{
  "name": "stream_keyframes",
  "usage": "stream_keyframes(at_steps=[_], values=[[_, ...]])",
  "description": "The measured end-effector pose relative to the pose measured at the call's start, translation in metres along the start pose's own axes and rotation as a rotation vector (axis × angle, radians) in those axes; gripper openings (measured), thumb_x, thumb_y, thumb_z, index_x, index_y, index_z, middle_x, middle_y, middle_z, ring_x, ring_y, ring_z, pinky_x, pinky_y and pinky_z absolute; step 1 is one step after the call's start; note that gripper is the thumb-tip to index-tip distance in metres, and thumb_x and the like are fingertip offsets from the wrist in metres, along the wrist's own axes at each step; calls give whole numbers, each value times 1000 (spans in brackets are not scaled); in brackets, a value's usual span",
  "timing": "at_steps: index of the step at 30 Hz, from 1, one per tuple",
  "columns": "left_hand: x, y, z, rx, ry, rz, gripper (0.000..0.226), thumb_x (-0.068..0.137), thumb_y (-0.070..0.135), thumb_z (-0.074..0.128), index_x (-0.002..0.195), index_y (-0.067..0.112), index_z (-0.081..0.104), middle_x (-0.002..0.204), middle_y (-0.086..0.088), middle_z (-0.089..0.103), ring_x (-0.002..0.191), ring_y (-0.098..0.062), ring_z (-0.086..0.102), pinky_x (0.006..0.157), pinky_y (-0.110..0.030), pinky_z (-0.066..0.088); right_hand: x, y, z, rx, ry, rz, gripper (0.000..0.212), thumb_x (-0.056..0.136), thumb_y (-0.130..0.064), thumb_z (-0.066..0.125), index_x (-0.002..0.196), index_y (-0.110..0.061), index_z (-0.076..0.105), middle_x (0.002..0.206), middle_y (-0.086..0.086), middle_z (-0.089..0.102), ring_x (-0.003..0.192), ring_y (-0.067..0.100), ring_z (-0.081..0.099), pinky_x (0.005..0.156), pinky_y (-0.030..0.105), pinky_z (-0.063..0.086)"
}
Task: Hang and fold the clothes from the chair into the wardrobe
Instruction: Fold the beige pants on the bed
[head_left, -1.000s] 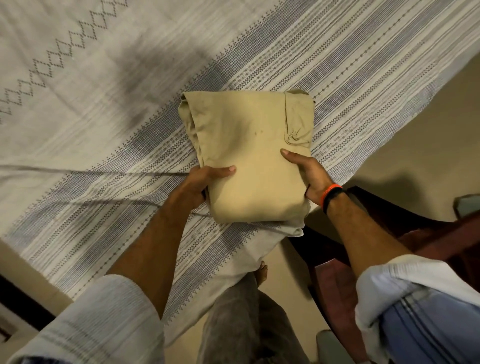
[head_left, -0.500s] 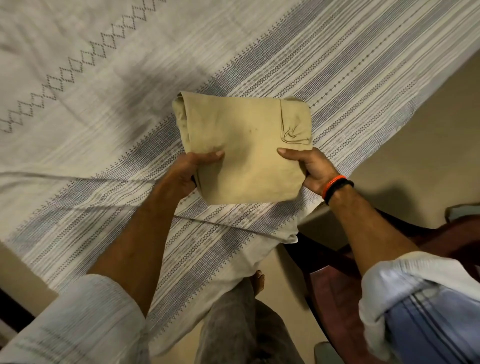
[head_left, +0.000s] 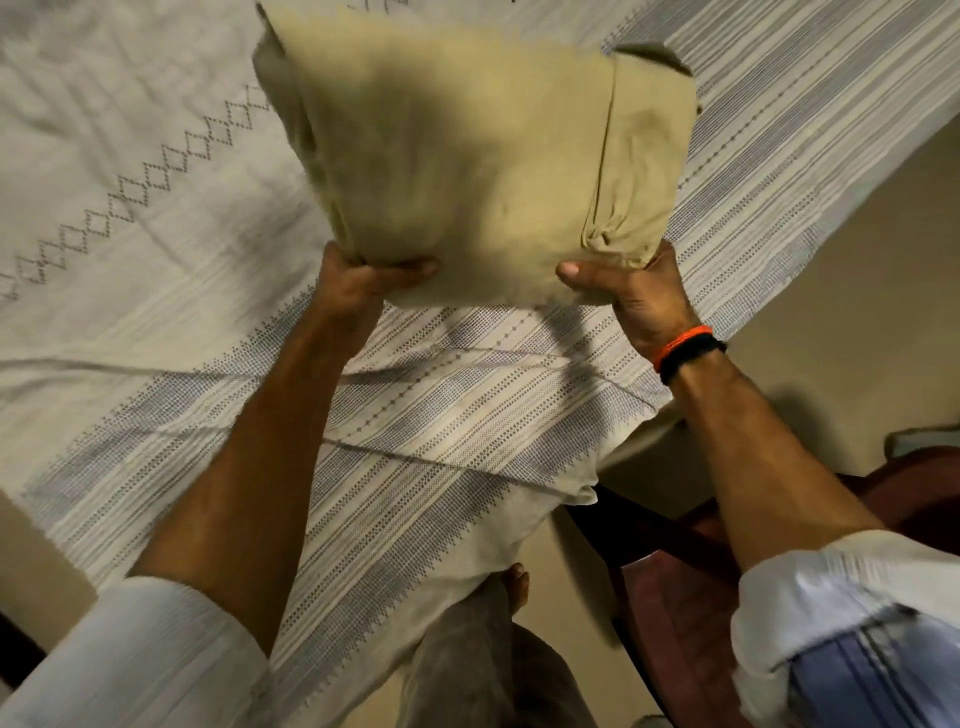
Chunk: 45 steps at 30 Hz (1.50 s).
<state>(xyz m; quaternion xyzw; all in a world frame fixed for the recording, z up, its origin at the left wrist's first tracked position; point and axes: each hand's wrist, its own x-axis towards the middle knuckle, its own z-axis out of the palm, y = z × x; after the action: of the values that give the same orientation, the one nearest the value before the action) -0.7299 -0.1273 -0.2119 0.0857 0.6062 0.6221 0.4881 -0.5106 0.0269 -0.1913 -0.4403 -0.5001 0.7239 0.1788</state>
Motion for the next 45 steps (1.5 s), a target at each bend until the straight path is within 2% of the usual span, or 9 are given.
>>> stream_keyframes(at_steps=[3, 6, 10, 13, 17, 21, 24, 27, 45], values=[[-16, -33, -15, -47, -21, -192, 74, 67, 40, 88, 127, 12, 55, 127, -3, 66, 116, -24, 64, 88, -45, 56, -10, 24, -4, 61, -16, 155, 43, 72, -44, 76, 107, -20, 69, 104, -2, 75, 103, 19, 70, 91, 39, 56], [-46, -81, -30, 33, 12, -441, 62, 88, 44, 69, 139, 15, 47, 129, -4, 62, 120, -30, 60, 97, -59, 49, -27, 77, -13, -111, 77, 442, 61, 73, -69, 69, 111, -21, 71, 110, 2, 74, 103, 24, 70, 96, 47, 54], [-78, -109, -34, 19, 120, -652, 34, 85, 22, 71, 116, 12, 60, 115, -4, 68, 112, -30, 63, 76, -35, 56, -50, 127, -23, -180, 180, 678, 48, 78, -50, 73, 109, -13, 72, 106, 5, 75, 99, 27, 71, 93, 50, 53], [-79, -109, -35, -22, 205, -650, 40, 79, 14, 76, 115, 9, 59, 118, -8, 67, 103, -28, 65, 74, -37, 58, -54, 128, -20, -175, 240, 651, 36, 82, -39, 72, 106, -11, 72, 99, 4, 76, 101, 31, 69, 93, 48, 53], [-72, -105, -23, 435, 505, -292, 86, 73, 23, 74, 142, 3, 27, 136, -19, 48, 110, -28, 58, 81, -46, 56, -47, 107, 4, -561, 459, 413, 69, 69, -33, 72, 129, -10, 49, 124, 7, 61, 115, 26, 57, 95, 36, 46], [-53, -89, 6, 1234, 451, 368, 73, 91, 40, 57, 150, 6, 31, 155, -20, 29, 143, -33, 29, 115, -55, 27, -37, 85, 33, -1108, 361, -122, 83, 62, -33, 54, 140, -6, 43, 146, 15, 42, 134, 31, 39, 110, 46, 31], [-32, -94, 24, 1446, 154, 302, 71, 99, 58, 33, 156, 18, 21, 164, -13, 8, 151, -31, 5, 121, -52, 3, -20, 97, 44, -1309, 158, -268, 70, 90, -44, 41, 153, -14, 30, 162, 12, 21, 150, 27, 18, 122, 48, 13], [-29, -118, 16, 1604, 30, 213, 78, 96, 65, 23, 157, 19, 10, 165, -14, 2, 152, -33, -2, 120, -58, 3, -18, 125, 41, -1480, -2, -282, 71, 99, -56, 28, 158, -19, 15, 165, 12, 5, 153, 24, 2, 123, 49, 1], [-12, -203, -11, 1575, 137, 403, 84, 88, 59, 44, 154, 11, 27, 162, -17, 17, 151, -33, 10, 118, -57, 12, -9, 214, 31, -1535, 91, -463, 76, 94, -53, 47, 153, -7, 30, 161, 22, 17, 151, 33, 14, 120, 59, 11]])
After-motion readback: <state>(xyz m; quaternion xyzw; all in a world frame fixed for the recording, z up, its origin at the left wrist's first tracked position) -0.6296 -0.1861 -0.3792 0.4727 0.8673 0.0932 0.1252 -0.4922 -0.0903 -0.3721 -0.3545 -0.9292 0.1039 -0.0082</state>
